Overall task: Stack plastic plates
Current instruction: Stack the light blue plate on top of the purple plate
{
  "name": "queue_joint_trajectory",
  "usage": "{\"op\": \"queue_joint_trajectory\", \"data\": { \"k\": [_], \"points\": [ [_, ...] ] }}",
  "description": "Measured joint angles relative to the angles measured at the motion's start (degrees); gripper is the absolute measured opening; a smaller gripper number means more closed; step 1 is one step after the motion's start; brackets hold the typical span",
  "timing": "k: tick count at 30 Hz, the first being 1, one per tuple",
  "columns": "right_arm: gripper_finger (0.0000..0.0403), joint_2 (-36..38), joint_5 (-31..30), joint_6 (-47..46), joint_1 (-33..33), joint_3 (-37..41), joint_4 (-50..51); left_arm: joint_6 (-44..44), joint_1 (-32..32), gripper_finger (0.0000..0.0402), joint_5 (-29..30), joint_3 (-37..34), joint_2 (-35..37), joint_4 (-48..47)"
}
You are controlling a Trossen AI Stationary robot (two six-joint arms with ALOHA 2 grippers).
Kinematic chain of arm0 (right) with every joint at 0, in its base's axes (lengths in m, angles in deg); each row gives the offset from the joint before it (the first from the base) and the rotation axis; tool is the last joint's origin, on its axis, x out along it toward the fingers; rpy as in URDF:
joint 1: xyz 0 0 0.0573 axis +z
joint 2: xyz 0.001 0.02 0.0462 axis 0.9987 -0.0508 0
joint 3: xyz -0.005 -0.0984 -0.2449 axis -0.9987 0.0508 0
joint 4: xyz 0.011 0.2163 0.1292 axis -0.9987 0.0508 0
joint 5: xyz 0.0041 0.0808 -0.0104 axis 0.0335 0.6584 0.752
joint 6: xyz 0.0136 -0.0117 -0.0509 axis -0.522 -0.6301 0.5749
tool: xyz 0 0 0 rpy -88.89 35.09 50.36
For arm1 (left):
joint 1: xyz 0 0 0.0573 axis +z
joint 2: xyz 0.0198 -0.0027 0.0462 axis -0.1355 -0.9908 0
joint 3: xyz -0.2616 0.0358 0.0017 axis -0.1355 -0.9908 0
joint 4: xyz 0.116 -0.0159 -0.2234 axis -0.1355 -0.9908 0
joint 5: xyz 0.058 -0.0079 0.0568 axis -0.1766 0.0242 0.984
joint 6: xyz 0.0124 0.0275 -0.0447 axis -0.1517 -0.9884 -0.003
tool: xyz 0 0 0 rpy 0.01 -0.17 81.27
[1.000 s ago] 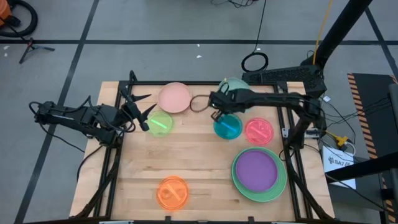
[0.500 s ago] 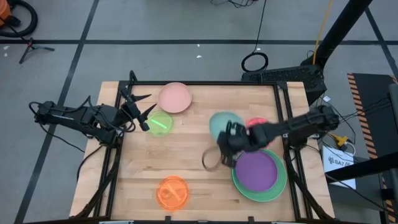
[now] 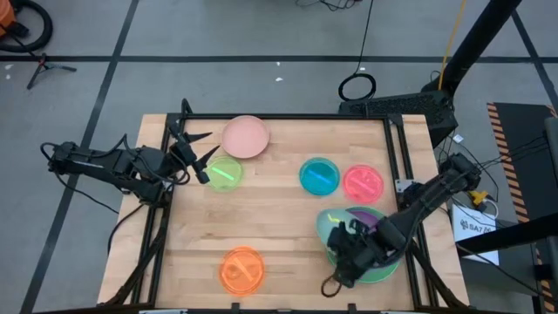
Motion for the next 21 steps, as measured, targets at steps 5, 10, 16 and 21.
{"op": "queue_joint_trajectory", "data": {
  "k": [5,10,16,21],
  "points": [
    [0.0003,0.0,-0.1,-5.5,3.1,0.0,2.1,-0.2,0.0,0.0202,0.0,0.0,0.0,0.6],
    [0.0007,0.0,-2.2,-6.8,3.8,0.0,2.8,-1.6,0.0,0.0202,0.0,0.0,0.0,3.1],
    [0.001,-0.7,-3.5,-8.2,3.8,0.0,2.5,-3.6,0.0,0.0202,0.0,0.0,0.0,4.7],
    [0.001,-3.6,-3.3,-8.3,3.8,0.0,2.6,-5.8,0.0,0.0202,0.0,0.0,0.0,6.4]
  ]
}}
